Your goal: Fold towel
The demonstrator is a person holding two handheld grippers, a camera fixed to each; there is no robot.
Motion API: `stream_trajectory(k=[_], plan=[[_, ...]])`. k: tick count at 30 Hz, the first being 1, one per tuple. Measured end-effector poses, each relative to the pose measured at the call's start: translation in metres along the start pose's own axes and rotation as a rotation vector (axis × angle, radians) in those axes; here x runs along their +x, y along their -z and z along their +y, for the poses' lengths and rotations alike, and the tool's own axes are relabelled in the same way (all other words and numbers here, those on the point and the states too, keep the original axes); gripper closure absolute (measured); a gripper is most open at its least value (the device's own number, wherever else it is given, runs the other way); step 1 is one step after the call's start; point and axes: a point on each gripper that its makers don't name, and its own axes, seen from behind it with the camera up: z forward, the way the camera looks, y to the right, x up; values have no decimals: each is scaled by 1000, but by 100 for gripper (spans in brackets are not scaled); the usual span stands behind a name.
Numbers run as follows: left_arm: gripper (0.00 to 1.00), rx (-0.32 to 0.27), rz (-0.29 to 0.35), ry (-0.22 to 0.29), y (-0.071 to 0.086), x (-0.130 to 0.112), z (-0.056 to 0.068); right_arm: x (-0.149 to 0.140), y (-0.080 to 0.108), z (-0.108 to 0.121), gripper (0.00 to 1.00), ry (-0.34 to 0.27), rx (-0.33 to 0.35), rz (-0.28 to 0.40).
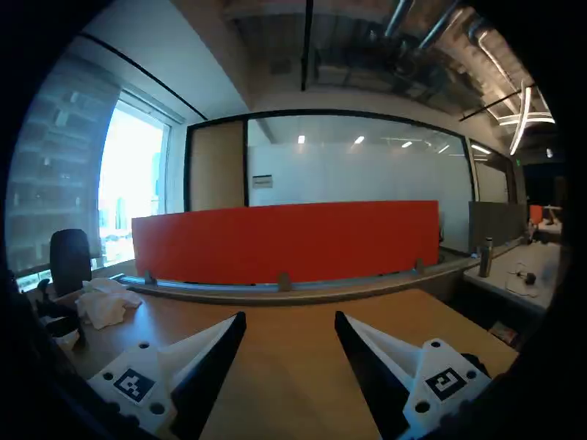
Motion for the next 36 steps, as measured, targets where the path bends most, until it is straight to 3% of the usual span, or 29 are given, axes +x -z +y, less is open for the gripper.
stream_trajectory(k=[15, 29, 36], plan=[[2, 0, 0, 0, 0, -1, 1, -55, 0, 30, 7, -42, -47, 28], [2, 0, 0, 0, 0, 0, 2, -89, -2, 39, 7, -59, 6, 33], [2, 0, 0, 0, 0, 0, 2, -106, -2, 53, 7, -37, -24, 26]])
